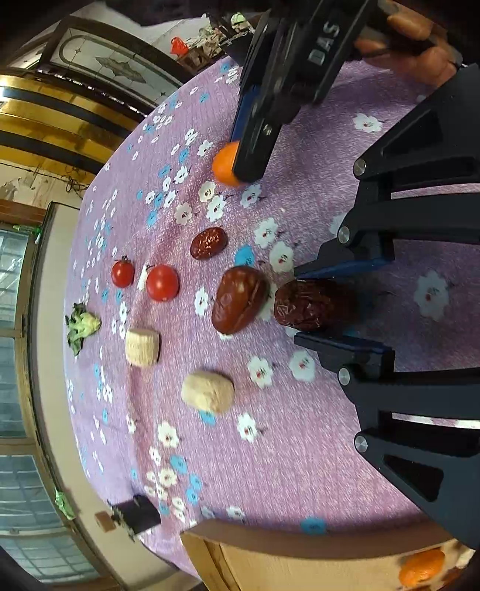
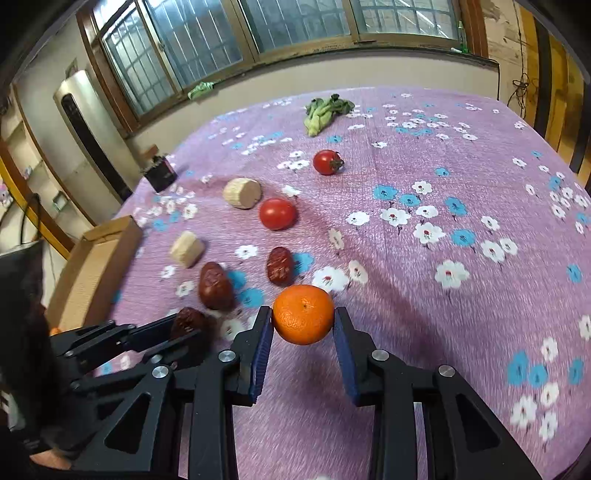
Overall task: Organize fruits
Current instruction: 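Grasp a red date with the left tool while the right tool grasps a tangerine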
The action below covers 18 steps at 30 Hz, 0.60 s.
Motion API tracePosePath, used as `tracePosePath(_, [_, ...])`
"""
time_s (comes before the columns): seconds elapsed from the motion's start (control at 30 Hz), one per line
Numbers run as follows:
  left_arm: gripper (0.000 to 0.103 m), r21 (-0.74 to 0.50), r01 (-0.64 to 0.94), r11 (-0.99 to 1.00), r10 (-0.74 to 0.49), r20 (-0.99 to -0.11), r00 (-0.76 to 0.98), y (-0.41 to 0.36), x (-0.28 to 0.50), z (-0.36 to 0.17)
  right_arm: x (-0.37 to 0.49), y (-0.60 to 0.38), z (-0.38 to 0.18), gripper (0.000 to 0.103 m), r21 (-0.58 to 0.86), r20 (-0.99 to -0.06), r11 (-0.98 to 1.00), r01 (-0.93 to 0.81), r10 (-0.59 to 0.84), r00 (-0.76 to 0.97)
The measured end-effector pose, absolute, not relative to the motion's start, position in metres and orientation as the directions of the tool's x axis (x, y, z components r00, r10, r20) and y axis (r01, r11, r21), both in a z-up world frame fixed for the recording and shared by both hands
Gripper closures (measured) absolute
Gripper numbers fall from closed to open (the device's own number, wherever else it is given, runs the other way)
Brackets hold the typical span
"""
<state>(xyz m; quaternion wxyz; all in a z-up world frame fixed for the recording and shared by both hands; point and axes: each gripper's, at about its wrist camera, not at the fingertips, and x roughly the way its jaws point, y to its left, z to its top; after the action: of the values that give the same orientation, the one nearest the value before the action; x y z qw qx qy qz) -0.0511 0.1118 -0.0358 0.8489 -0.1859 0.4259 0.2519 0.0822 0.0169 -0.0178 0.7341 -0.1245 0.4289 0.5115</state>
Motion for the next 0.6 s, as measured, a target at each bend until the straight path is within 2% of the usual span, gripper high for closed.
tracePosePath(0.6, [0.077,-0.025,-0.660,0.751,0.410,-0.766,0.496,0.106,-0.115,-0.003,0.004,0.003,0.011,0.069,0.291,-0.714,0.332,-0.897,0.700,0.027])
